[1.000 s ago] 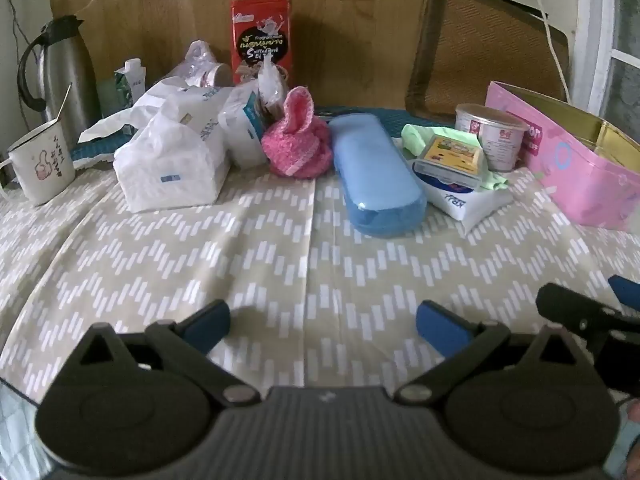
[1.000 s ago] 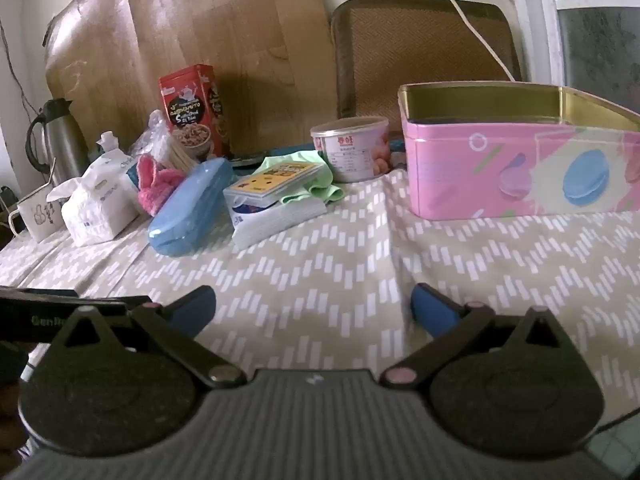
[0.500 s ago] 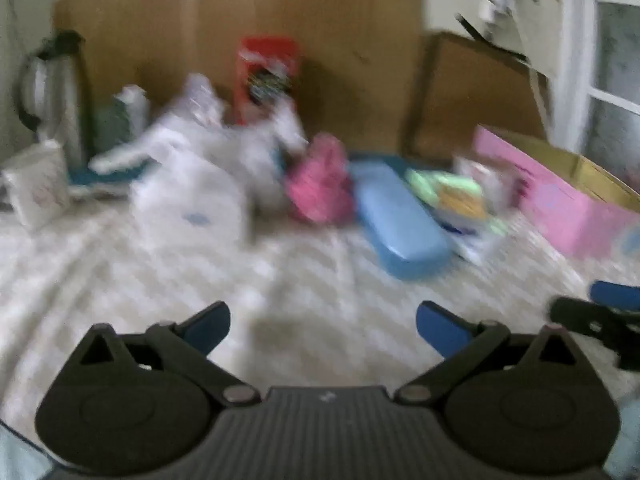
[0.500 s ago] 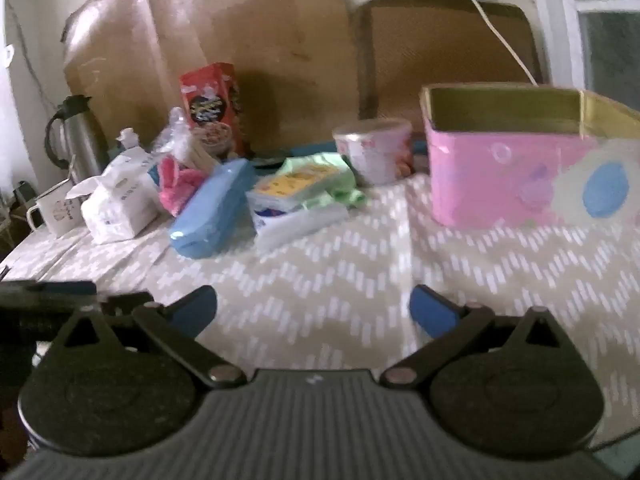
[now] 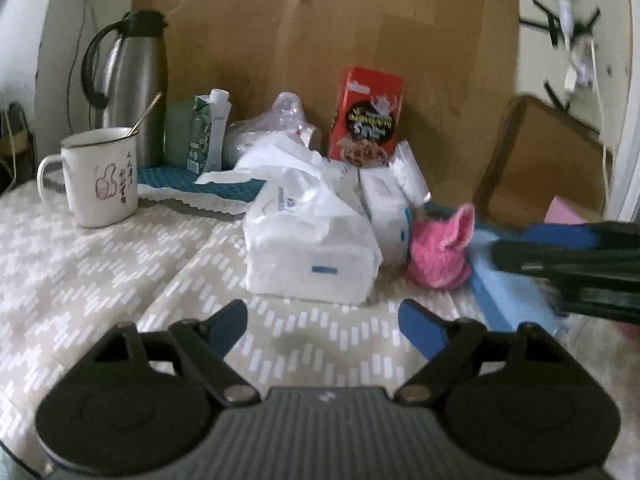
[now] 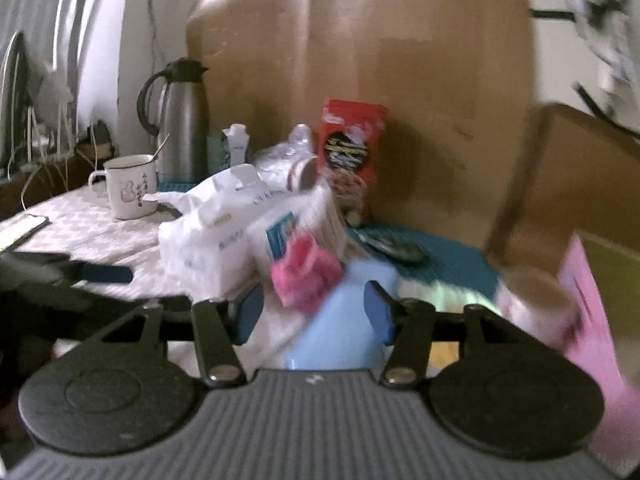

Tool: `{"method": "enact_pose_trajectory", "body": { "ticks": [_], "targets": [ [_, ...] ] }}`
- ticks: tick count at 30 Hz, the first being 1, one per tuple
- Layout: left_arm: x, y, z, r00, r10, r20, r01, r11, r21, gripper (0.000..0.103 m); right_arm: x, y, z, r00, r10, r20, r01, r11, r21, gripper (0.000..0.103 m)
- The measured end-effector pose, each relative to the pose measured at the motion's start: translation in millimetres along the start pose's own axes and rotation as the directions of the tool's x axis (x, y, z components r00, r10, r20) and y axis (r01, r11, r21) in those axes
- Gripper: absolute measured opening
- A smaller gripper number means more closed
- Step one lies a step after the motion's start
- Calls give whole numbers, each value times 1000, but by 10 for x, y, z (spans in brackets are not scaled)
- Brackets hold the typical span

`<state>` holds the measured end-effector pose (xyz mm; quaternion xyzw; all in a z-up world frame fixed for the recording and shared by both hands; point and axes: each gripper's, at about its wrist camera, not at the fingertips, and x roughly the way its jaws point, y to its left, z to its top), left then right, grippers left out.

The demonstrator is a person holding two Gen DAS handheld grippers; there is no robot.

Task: Organize soft objects
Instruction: 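Grasp the pink knitted item with the left gripper, then carry the pink item into the pink tin box and open the left gripper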

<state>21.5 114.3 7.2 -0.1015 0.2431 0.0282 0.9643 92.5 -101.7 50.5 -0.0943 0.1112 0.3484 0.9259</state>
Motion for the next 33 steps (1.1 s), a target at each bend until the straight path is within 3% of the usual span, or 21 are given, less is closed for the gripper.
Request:
{"method": "enact_pose_trajectory", "body": {
  "ticks": [3,4,5,6,7,9,15,17,20,22,24,27,29,30,31,33],
  "targets": [
    [-50,135,4,1000,-8,18,9,997,-74,85,449,61,117,998,-5,-58,1,998,-67,58],
    [-65,166,23,1000,-14,18,16,996,-89,85,568,69,123,997,-3,-78,-3,997,-81,53],
    [-52,203,30,1000,-27,12,28,994,-107,85,677,67,138,995,6,-96,-14,996,-92,44],
    [-51,217,33,999,-34,8,35,993,-117,85,746,86,146,993,19,-117,-31,995,-99,25],
    [-63,246,11,999,-42,8,42,990,-132,85,788,94,148,990,41,-138,-54,994,-96,22],
    [-56,286,21,998,-56,7,57,986,-154,85,716,132,152,990,51,-130,-64,994,-92,14],
    [-101,337,-2,990,-141,19,142,975,-173,86,-125,307,-97,966,228,-123,-240,967,-85,14],
    [-116,330,-5,979,-203,10,202,965,-169,86,-442,367,-271,961,245,-124,-258,960,-105,16],
    [-183,284,-38,957,-289,-6,283,941,-186,86,-731,389,-511,972,200,-124,-212,973,-92,26],
    [-233,217,-65,934,-356,-30,343,916,-206,83,-840,370,-629,979,160,-123,-169,983,-71,50],
    [-308,118,-81,912,-407,-54,388,898,-206,77,-864,317,-670,981,154,-119,-159,987,-31,59],
    [-371,-31,-68,879,-471,-78,448,870,-205,72,-814,229,-676,975,183,-128,-181,983,27,62],
    [-320,-169,-71,857,-503,-116,472,855,-215,65,-755,199,-688,971,196,-134,-191,981,43,69],
    [-264,-241,-84,843,-517,-147,482,849,-219,56,-710,183,-692,970,200,-139,-193,979,57,70],
    [-202,-319,-102,834,-522,-181,483,848,-220,46,-662,167,-701,968,205,-145,-196,978,76,70],
    [-124,-467,-146,825,-523,-215,487,850,-201,45,-551,137,-697,963,225,-148,-211,971,109,63]
  ]
}}
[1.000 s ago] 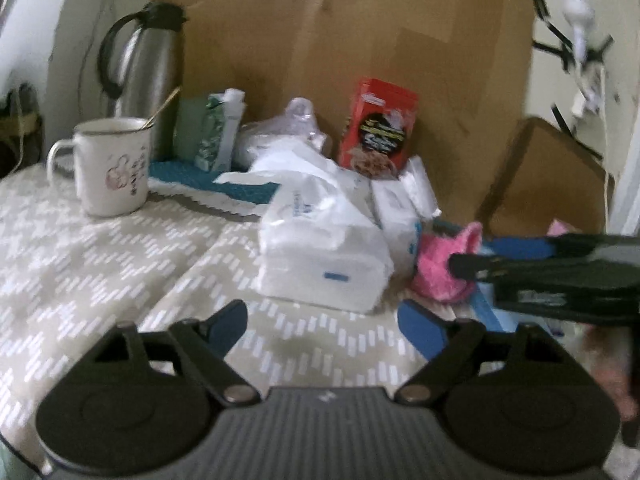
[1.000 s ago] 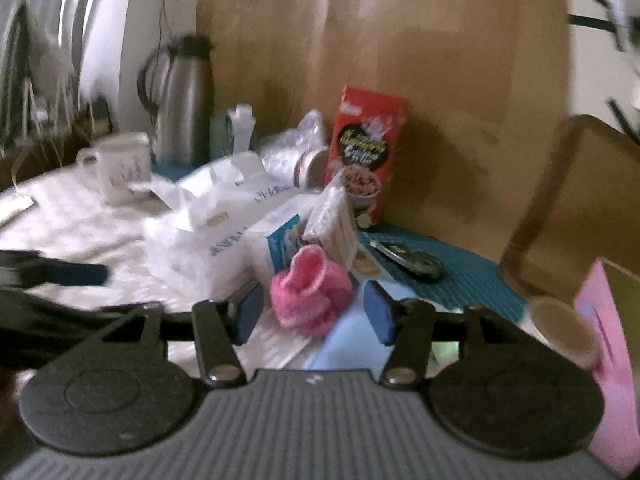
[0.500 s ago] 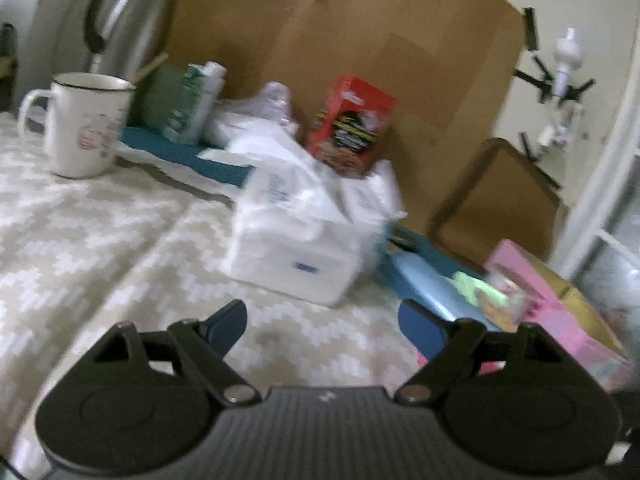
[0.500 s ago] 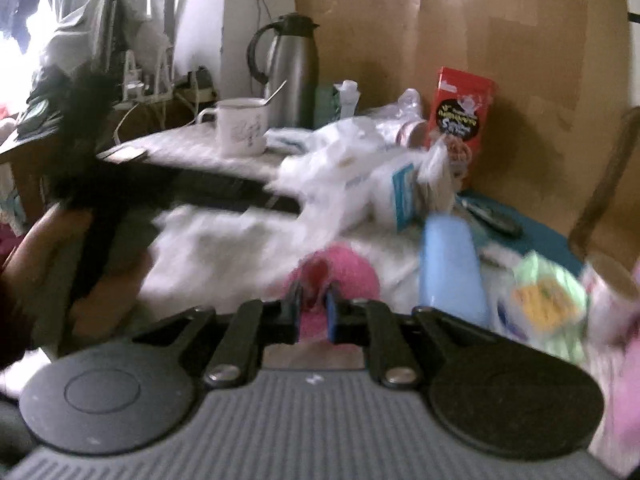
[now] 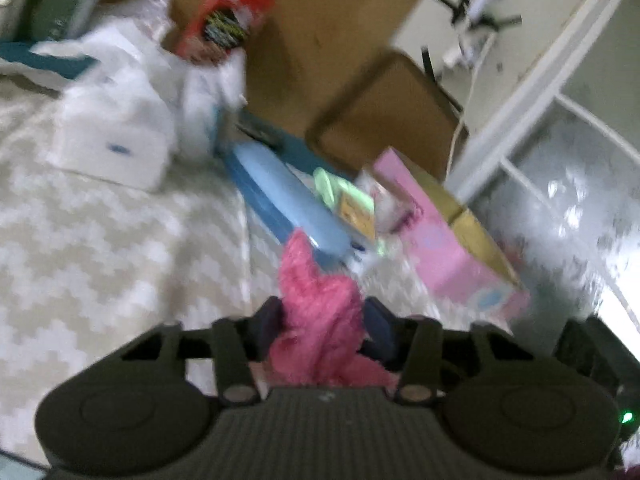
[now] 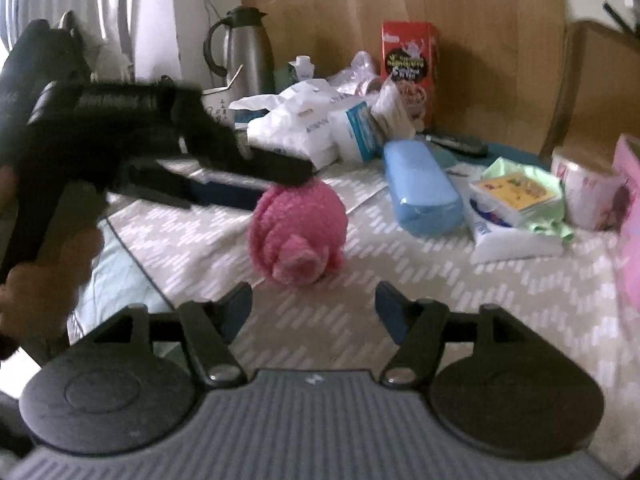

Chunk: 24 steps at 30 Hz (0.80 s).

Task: Organize soft objects
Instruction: 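Carry the pink item into the pink tin box and open the left gripper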

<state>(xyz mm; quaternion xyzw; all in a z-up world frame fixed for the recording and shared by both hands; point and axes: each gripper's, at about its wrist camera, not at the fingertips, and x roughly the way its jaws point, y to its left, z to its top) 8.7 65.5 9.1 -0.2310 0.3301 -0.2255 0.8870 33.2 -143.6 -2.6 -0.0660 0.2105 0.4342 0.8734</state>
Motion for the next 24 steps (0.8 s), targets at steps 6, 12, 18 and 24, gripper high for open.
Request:
{"method": "enact_pose_trajectory", "body": {
  "ticks": [6,12,18,24],
  "targets": [
    [319,-534,195,998,-65,-18,66,990,122,44,-170,-116,-49,993,-75,90,73,997,25,42],
    [943,-1411,488,983,-183,-30,184,940,286,45,-768,-559,-62,922,-311,231,290,949,123,42],
    [1693,-1917,718,984,-170,-47,177,942,287,62,-1055,-1219,108,799,-546,252,504,837,214,45],
    [1408,-1640,523,990,-136,31,119,941,315,67,-1091,-1642,54,721,-675,156,596,719,358,69]
  ]
}}
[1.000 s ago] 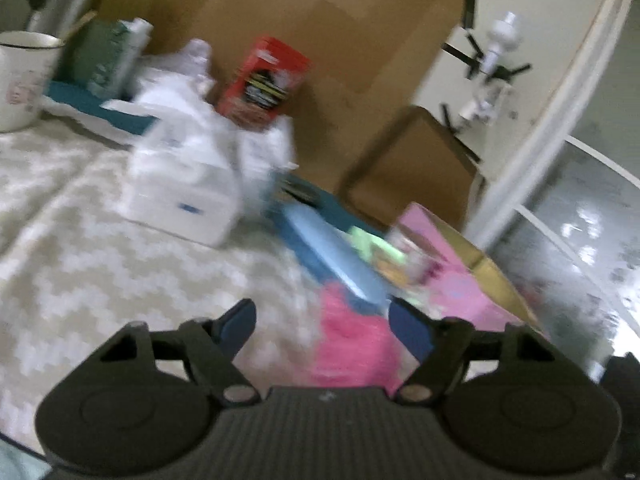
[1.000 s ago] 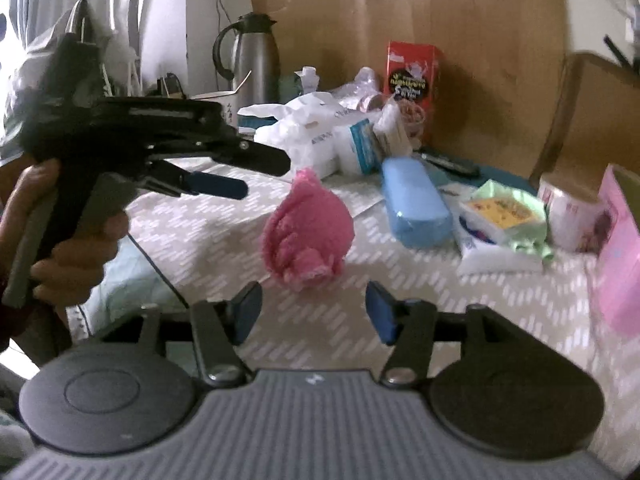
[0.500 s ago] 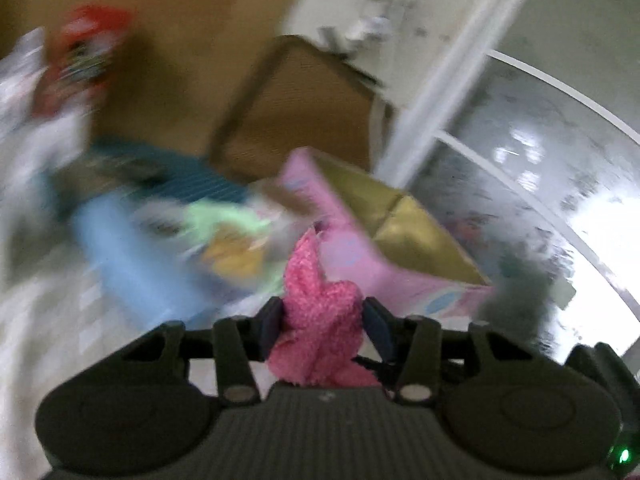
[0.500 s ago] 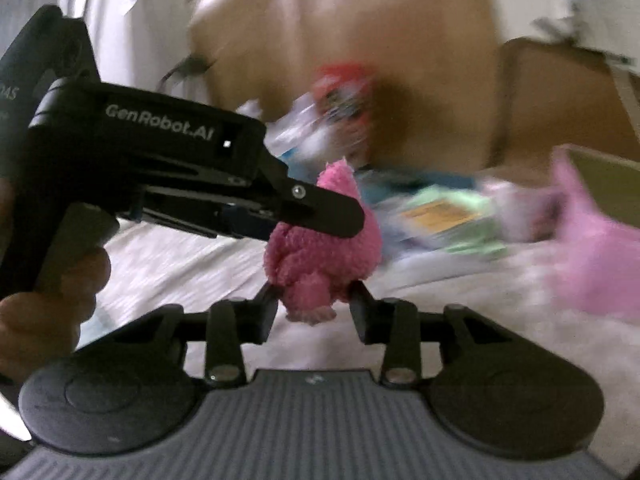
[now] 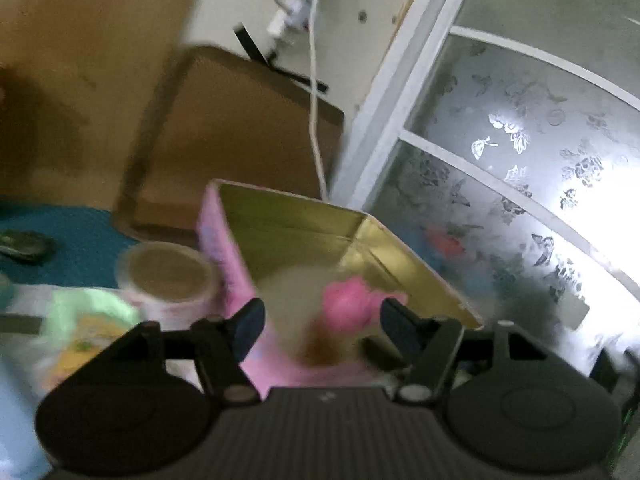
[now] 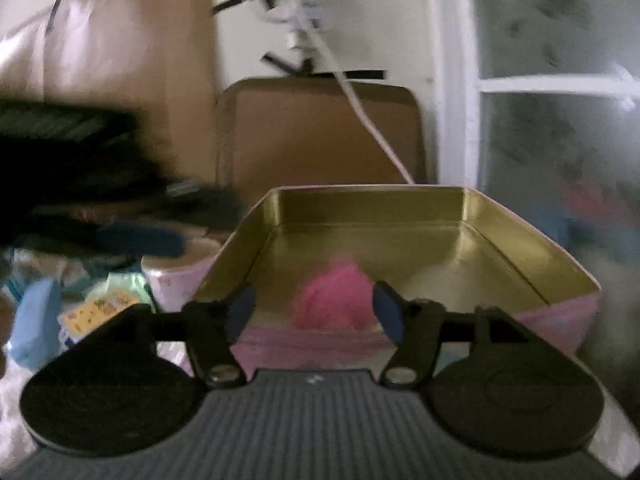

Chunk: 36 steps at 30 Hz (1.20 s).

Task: Organize soft objects
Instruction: 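Carry the pink item into the pink tin box and open the left gripper, then grasp the blue plastic case with the left gripper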

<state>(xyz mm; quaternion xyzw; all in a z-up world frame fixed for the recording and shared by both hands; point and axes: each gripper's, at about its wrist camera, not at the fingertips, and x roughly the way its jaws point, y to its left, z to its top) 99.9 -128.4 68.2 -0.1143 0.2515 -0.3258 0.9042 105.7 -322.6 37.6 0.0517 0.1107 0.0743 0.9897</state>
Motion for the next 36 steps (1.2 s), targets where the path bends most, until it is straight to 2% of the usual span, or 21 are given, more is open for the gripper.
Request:
{"method": "enact_pose_trajectory", "body": {
  "ticks": [2,4,7,10,14,15,17,19,21,23,24,25,29,30,32,33,34,36],
  "targets": [
    [-292,160,-125,999,42,31,-42,999,6,67,-144,-45,-90,999,-5,41,3,999,48,69],
    [-610,408,-284,995,86,47,-85,996,-28,67,-281,-28,-157,996,11,90,-18,997,76,69],
    [-1003,780,-481,980,191,63,-184,978,-99,67,-354,139,-157,988,90,123,-98,993,67,69],
    [-1345,1207,-657,938,343,58,-326,924,-200,67,-309,512,-179,962,268,58,-268,963,-8,69],
    [-1535,1590,-757,856,515,31,-493,835,-245,67,-98,1159,-256,878,467,-106,-476,875,-90,68],
    [-1558,1669,-774,851,524,13,-501,821,-273,66,-57,1298,-263,861,490,-136,-504,857,-104,68],
    [-1598,1778,-781,874,486,11,-455,826,-333,66,137,1597,-257,843,505,-187,-532,835,-143,68],
    [-1561,1774,-765,871,491,11,-462,826,-323,66,275,1827,-304,843,481,-241,-526,830,-184,69],
    [-1517,1770,-733,880,475,7,-449,837,-311,66,400,1973,-337,850,450,-275,-509,836,-205,69],
    [-1545,1799,-753,885,466,9,-441,842,-312,66,458,2063,-329,858,433,-277,-497,835,-236,62],
    [-1571,1815,-774,887,461,13,-434,843,-318,67,462,2055,-310,852,442,-281,-509,825,-245,56],
    [-1583,1833,-774,890,455,17,-425,843,-329,67,464,2065,-303,841,452,-296,-524,818,-239,56],
    [-1680,1819,-840,909,415,32,-378,855,-355,75,235,1979,-328,803,501,-323,-584,772,-251,56],
    [-1686,1815,-845,916,401,32,-364,861,-356,76,145,1916,-352,786,521,-334,-607,753,-253,56],
    [-1672,1773,-845,924,382,26,-350,871,-344,76,-9,1748,-418,736,568,-368,-665,708,-239,56],
    [-1652,1725,-844,925,378,23,-350,877,-328,76,-96,1645,-456,724,580,-373,-678,698,-230,56],
    [-1610,1660,-833,928,372,20,-349,886,-304,76,-208,1514,-499,723,583,-372,-679,699,-224,56],
    [-1509,1535,-819,944,329,7,-314,908,-276,76,-381,1272,-550,744,565,-355,-654,725,-217,56]
  ]
}}
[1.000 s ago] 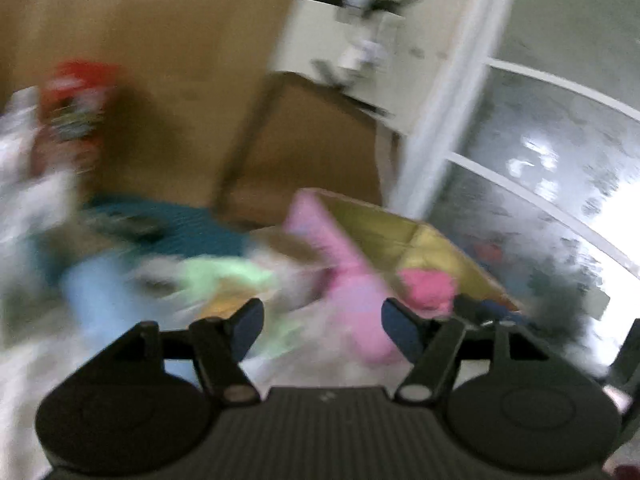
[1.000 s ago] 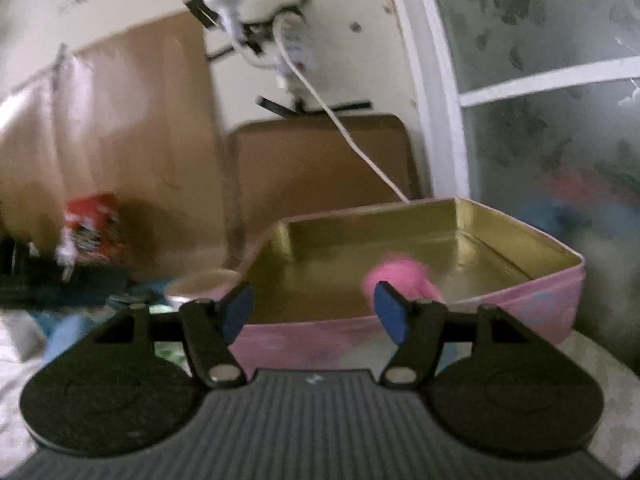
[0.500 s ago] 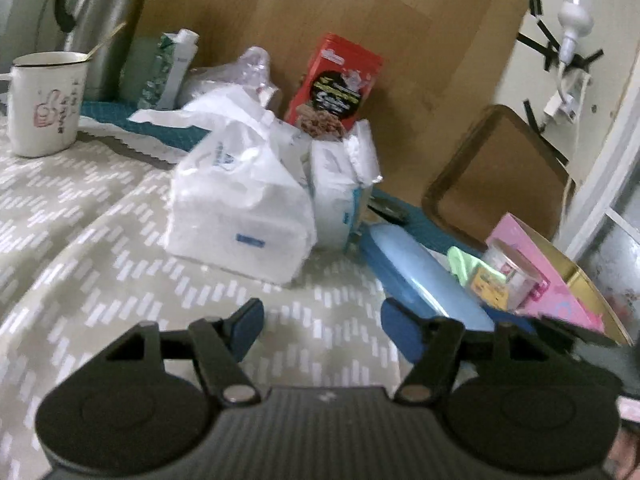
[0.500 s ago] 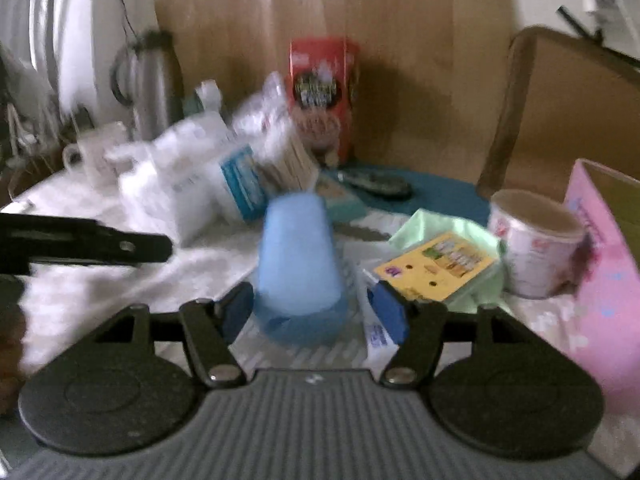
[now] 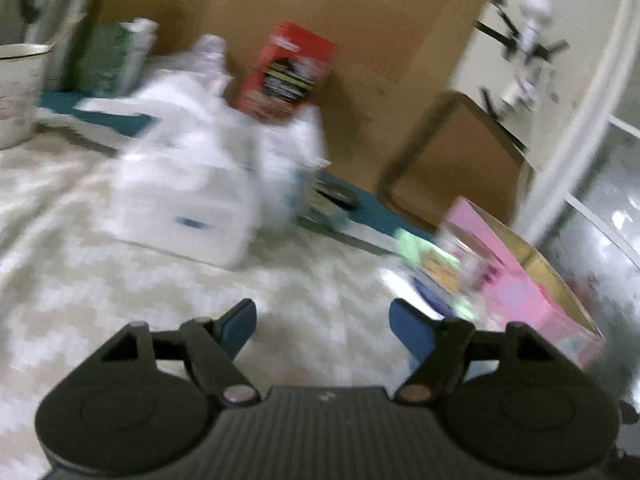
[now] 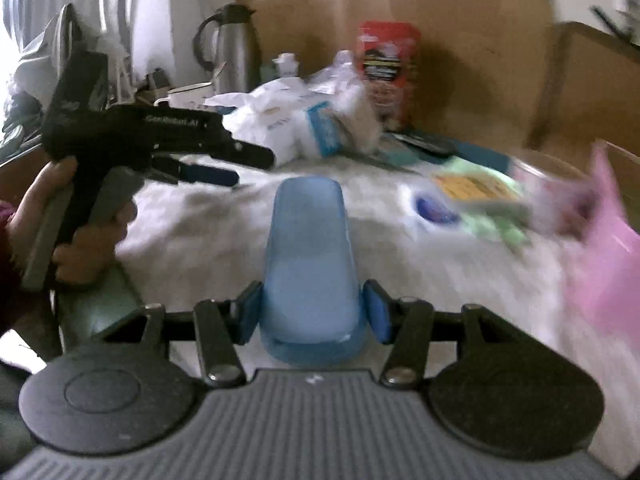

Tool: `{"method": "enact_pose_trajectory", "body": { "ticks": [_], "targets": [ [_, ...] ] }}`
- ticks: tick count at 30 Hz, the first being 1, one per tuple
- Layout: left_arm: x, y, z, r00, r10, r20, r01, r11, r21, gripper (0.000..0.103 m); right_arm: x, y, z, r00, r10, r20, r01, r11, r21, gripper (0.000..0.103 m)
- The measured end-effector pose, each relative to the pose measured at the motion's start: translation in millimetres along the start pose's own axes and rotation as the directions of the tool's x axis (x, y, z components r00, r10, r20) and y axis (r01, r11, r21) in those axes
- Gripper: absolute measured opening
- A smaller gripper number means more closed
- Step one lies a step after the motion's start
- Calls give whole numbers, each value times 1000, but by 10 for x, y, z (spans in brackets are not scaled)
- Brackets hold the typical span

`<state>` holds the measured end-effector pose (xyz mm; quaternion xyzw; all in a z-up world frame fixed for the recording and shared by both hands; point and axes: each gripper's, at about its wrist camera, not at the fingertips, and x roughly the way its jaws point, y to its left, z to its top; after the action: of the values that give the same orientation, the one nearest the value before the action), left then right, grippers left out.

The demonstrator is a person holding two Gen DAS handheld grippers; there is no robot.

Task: Organize soft objects
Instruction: 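Grasp the blue plastic case with the left gripper, then lower the blue case into the pink tin and release it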

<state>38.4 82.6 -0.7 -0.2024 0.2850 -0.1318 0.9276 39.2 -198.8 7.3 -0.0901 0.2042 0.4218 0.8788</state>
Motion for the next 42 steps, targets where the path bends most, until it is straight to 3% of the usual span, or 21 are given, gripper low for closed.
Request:
{"method": "enact_pose_trajectory", "body": {
  "ticks": [2,5,9,11,15,18,21,27,29,34,36,40,42],
  "targets": [
    [78,-196,-39,997,-61,-37,62,998,24,76,-226,-87,-160,997,-71,14,70,997,38,59],
    [208,-562,-111,987,-123,-106,131,988,80,76,-413,-223,-358,975,-221,18,217,969,114,64],
    [415,-935,-193,955,-181,-234,205,975,81,80,-569,-349,-549,969,-244,28,232,947,220,67],
    [495,-1079,-234,940,-194,-280,224,971,80,82,-586,-331,-580,970,-241,40,227,950,214,69],
    [509,-1148,-196,964,-111,-240,144,982,125,88,-563,-281,-588,966,-253,46,244,958,154,72],
    [528,-1089,-154,966,-104,-237,132,986,105,86,-559,-310,-582,967,-247,59,237,961,145,72],
    [628,-1101,-192,946,-146,-288,180,979,96,70,-543,-382,-583,969,-239,61,227,962,153,72],
    [553,-1542,-115,954,-187,-236,234,952,195,69,-625,-460,-613,959,-268,91,247,949,193,67],
    [587,-1751,29,951,-227,-211,272,938,217,69,-766,-521,-575,945,-297,134,266,941,208,67],
    [916,-2295,332,947,-282,-152,315,906,284,72,-1053,-793,-340,879,-421,224,380,902,204,67],
    [1157,-2447,398,950,-274,-150,306,913,269,72,-1087,-997,-243,857,-461,232,421,884,203,67],
    [1580,-2586,408,957,-229,-177,269,931,248,73,-975,-1389,-104,854,-489,179,441,861,252,67],
    [1678,-2586,352,963,-193,-188,238,936,260,73,-831,-1457,-61,824,-546,154,505,829,239,69]
  ]
}}
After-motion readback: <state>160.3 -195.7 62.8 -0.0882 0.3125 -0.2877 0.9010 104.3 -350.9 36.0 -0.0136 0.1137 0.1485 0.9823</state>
